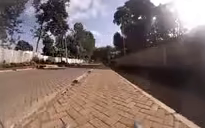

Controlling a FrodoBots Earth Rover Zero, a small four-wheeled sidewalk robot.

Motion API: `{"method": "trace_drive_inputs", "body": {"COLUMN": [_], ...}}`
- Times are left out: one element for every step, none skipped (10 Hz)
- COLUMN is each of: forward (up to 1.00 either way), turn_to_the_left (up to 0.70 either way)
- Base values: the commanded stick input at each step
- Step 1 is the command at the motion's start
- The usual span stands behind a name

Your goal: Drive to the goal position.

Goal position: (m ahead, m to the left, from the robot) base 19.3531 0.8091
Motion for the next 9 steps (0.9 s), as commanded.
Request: {"method": "trace_drive_inputs", "body": {"forward": [0.70, 0.70, 0.70, 0.70, 0.70, 0.70, 0.70, 0.70, 0.70], "turn_to_the_left": [0.00, 0.00, 0.00, 0.00, 0.00, 0.00, 0.00, 0.00, 0.00]}}
